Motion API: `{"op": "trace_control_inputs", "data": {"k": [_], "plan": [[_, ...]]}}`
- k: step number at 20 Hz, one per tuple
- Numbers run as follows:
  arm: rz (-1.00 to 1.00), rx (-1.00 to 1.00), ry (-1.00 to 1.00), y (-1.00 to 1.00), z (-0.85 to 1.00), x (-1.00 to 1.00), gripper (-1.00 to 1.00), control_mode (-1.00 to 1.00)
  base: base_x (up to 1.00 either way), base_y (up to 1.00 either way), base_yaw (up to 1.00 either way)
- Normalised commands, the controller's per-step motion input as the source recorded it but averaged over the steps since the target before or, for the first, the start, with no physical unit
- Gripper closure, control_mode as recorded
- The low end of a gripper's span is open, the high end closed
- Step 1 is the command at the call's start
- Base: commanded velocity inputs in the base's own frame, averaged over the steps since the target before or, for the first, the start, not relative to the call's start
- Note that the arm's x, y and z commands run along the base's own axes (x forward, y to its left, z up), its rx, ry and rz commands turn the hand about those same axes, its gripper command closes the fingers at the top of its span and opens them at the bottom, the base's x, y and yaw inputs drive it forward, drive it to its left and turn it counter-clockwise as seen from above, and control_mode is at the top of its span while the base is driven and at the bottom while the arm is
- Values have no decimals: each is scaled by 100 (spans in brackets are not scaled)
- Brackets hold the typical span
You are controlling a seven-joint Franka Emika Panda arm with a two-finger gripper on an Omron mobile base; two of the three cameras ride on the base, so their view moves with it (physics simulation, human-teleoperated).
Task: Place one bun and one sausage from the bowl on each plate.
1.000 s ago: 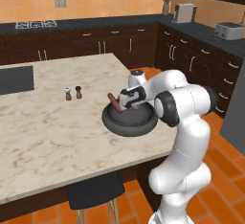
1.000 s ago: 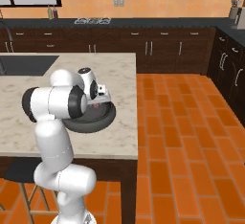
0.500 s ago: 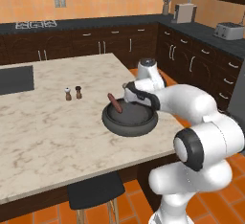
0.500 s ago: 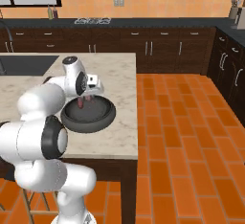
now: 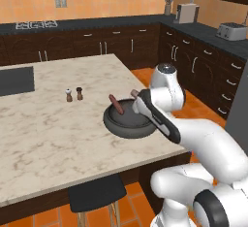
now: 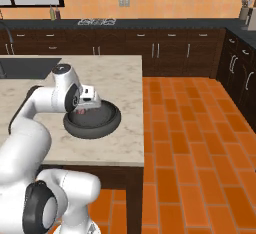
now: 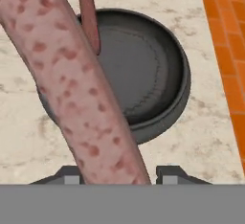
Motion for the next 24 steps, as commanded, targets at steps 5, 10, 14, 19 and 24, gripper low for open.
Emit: {"op": "trace_control_inputs", "data": {"k": [5,10,14,19,24], "plan": [[0,0,0,0,0,0,100,100,-100,76,14],[0,0,0,0,0,0,100,100,-97,88,47],[0,0,0,0,0,0,100,100,-49,100,43],[0,0,0,0,0,0,100,100,35,100,14],[0,0,0,0,0,0,100,100,95,100,-4]]}}
